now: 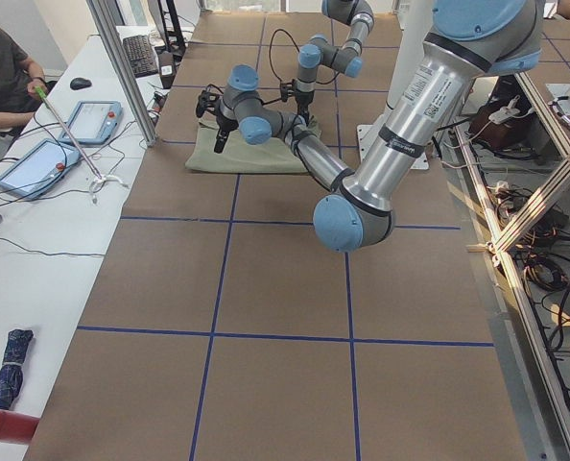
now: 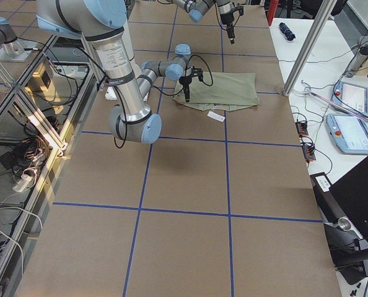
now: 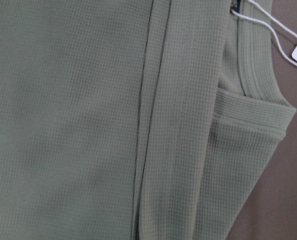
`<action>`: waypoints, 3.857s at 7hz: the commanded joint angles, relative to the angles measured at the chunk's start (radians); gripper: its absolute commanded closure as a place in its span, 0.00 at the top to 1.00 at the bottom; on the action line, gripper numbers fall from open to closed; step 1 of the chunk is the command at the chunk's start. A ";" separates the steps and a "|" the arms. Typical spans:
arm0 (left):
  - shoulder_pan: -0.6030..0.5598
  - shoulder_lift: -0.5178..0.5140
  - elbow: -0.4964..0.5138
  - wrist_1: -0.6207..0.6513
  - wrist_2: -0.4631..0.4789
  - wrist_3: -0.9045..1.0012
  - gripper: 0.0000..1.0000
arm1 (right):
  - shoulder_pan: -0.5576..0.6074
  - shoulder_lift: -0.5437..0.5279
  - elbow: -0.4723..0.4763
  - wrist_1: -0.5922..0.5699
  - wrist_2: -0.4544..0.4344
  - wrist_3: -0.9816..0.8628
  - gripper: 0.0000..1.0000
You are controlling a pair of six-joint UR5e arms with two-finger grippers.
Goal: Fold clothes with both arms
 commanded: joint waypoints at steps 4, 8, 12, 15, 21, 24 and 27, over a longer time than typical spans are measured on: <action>0.004 -0.005 -0.001 0.000 -0.009 -0.004 1.00 | -0.016 -0.035 -0.008 -0.006 0.010 -0.001 1.00; 0.010 -0.012 0.001 0.000 -0.009 -0.005 1.00 | 0.007 -0.137 0.077 -0.005 0.010 0.002 1.00; 0.016 -0.013 0.001 0.000 -0.009 -0.010 1.00 | 0.036 -0.263 0.198 0.000 0.011 -0.002 1.00; 0.016 -0.012 0.008 -0.009 -0.007 0.001 1.00 | 0.131 -0.079 0.068 -0.008 0.010 -0.021 1.00; 0.016 -0.007 0.011 -0.015 -0.007 0.001 1.00 | 0.173 0.208 -0.297 0.005 0.008 -0.056 1.00; 0.016 -0.008 0.013 -0.015 -0.007 -0.005 1.00 | 0.171 0.203 -0.323 0.003 0.013 -0.064 1.00; 0.025 -0.011 0.013 -0.015 -0.007 -0.008 1.00 | 0.171 0.178 -0.320 0.005 0.033 -0.068 1.00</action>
